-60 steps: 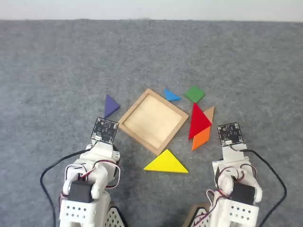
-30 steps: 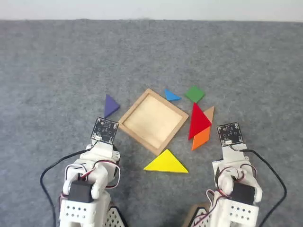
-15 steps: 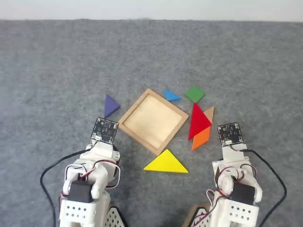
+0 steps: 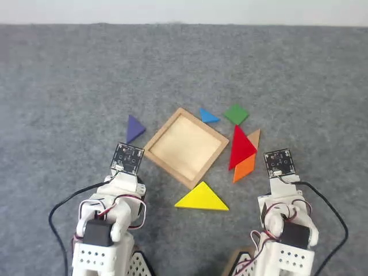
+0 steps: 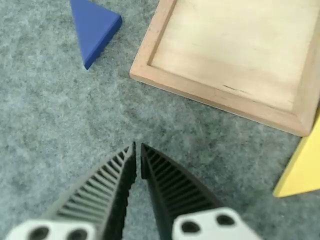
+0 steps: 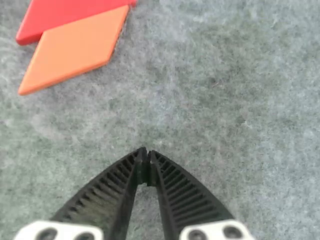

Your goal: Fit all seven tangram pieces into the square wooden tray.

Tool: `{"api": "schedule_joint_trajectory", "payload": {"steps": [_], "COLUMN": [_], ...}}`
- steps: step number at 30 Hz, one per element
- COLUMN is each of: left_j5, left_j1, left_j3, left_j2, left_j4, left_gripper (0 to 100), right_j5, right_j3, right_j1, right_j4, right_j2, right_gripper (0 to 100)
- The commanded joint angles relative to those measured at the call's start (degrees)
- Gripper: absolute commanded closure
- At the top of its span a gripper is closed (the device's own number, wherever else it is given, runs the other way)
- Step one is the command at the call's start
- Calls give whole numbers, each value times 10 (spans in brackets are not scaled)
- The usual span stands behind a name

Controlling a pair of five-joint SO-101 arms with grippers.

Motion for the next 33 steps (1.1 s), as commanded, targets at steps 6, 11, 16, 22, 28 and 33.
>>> {"api": "schedule_joint_trajectory", "payload": {"steps": [6,11,16,22,28,33], "left_j5": [-2,-2,-2,-2,-2,-2], "left_j1": [-1,0,0,0,1,1], "left_j3": [-6,-6,-6,-6,-6,-6], "left_j2": [-9,-9,-9,-9,-9,-9], "left_j4": [2,2,2,2,2,2], "left_gripper": [981,981,981,981,981,981], "right_j5": [5,5,3,7,229,242], "right_j3": [6,6,6,6,0,-67], "right_j1": [6,-35,-134,-220,-140,2], "right_j4": [4,4,4,2,-7,-44], "right_j2": [-11,-12,-12,-11,-13,-11], "right_gripper": [988,987,989,988,987,986]}}
